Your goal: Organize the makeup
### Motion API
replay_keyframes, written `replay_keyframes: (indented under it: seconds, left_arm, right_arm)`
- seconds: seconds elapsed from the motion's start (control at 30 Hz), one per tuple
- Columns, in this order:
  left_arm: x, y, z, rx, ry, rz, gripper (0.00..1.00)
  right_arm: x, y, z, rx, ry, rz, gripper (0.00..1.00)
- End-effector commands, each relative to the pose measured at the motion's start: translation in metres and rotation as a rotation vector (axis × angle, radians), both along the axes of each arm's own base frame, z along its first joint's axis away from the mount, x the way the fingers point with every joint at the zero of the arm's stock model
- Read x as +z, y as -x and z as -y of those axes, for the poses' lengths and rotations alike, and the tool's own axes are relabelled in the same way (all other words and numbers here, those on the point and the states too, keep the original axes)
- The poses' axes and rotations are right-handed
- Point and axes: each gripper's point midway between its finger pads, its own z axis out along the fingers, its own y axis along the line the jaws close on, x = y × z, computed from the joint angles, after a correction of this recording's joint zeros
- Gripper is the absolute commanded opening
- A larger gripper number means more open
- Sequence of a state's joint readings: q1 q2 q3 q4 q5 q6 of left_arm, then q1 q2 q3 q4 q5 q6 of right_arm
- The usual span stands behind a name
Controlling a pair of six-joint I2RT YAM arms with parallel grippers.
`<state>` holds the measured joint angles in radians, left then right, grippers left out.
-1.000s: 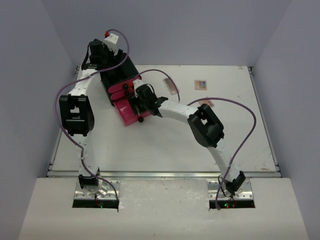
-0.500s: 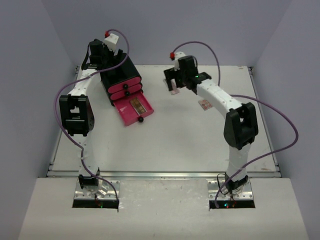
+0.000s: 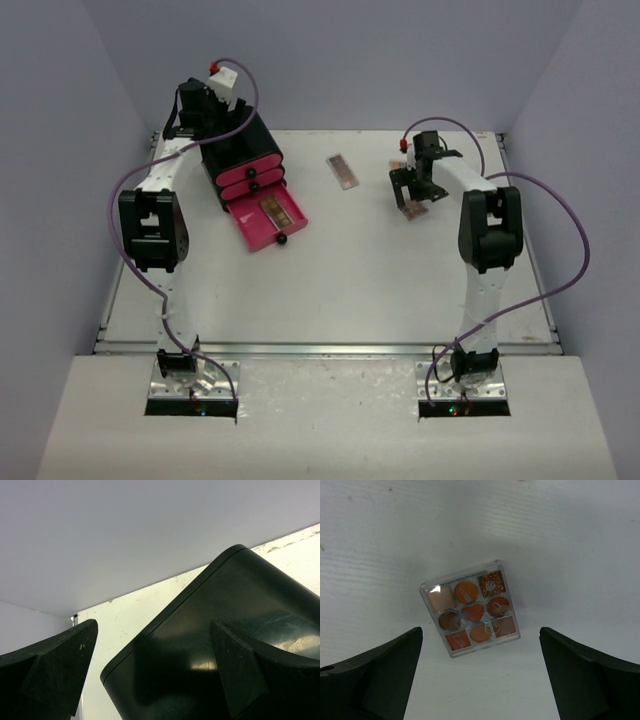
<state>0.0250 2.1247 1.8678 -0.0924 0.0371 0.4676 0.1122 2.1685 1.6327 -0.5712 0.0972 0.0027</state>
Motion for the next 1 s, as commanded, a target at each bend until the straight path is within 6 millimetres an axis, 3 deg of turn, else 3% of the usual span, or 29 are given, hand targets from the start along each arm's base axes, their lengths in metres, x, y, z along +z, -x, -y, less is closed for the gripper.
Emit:
replay_keyframes:
  seconds: [0.0, 0.13, 0.2, 0.37, 0.47, 0.7, 0.87, 0.97]
  left_arm:
    - [-0.096, 0.032, 0.001, -0.01, -0.029, -0.308, 0.95]
    - [-0.099, 0.033, 0.0, -0.005, -0.033, -0.315, 0.95]
    - [-0.099, 0.034, -0.002, -0.001, -0.037, -0.318, 0.95]
    - [-0.098, 0.033, -0.002, -0.001, -0.041, -0.315, 0.95]
    - [-0.1, 0.033, -0.001, -0.002, -0.039, -0.318, 0.95]
    - [-0.105, 0.033, -0.002, 0.001, -0.043, -0.327, 0.95]
    - [-0.103, 0.033, -0.001, -0.004, -0.04, -0.322, 0.95]
    - [-0.101, 0.032, -0.001, -0.005, -0.04, -0.318, 0.95]
  right_arm:
    - [0.019, -0.028, -0.036, 0.105, -0.114, 0.088, 0.99]
    - [0.029, -0.057, -0.076, 0.187, -0.139, 0.179, 0.99]
    - [0.035, -0.078, -0.106, 0.235, -0.129, 0.239, 0.99]
    - [0.033, -0.11, -0.155, 0.266, -0.149, 0.321, 0.99]
    - [0.01, -0.117, -0.166, 0.22, -0.199, 0.307, 0.99]
    - [0.004, -0.125, -0.187, 0.166, -0.316, 0.312, 0.99]
    - [-0.022, -0.119, -0.191, 0.178, -0.229, 0.264, 0.99]
    - [-0.039, -0.109, -0.188, 0.235, -0.076, 0.252, 0.97]
